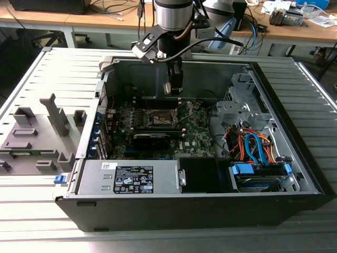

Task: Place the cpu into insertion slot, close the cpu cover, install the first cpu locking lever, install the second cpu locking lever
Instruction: 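Place the cpu into insertion slot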

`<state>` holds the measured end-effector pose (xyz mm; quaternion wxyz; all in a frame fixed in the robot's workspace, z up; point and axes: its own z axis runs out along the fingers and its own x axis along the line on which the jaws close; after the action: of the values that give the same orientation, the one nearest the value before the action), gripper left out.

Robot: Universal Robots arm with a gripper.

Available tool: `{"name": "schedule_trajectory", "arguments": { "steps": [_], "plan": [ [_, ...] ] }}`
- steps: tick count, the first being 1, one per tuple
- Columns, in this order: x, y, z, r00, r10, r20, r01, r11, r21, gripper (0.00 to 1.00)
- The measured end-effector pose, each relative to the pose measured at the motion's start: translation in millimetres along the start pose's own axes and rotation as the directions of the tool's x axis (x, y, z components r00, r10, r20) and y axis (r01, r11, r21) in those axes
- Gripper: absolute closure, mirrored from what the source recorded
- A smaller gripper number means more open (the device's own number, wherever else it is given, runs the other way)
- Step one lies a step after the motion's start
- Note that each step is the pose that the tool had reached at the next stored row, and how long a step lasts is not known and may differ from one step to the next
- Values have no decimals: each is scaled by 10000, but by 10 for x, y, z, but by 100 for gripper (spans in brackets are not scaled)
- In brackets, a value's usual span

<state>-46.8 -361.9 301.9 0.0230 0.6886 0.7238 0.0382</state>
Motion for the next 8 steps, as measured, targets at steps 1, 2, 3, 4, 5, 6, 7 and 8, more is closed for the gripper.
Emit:
{"name": "schedule_trajectory", "arguments": {
  "steps": [1,2,3,4,5,6,7,8],
  "plan": [
    [0,0,0,10000,8,0,-8,10000,0,46],
    [0,0,0,10000,19,2,-19,10000,0,46],
    [0,0,0,10000,36,3,-36,10000,0,46],
    [0,0,0,10000,44,4,-44,10000,-1,46],
    [0,0,0,10000,54,5,-54,10000,-1,46],
    [0,0,0,10000,65,6,-65,10000,-2,46],
    [0,0,0,10000,74,7,-74,10000,-2,46],
    [0,0,0,10000,82,7,-82,10000,-2,46]
  ]
}}
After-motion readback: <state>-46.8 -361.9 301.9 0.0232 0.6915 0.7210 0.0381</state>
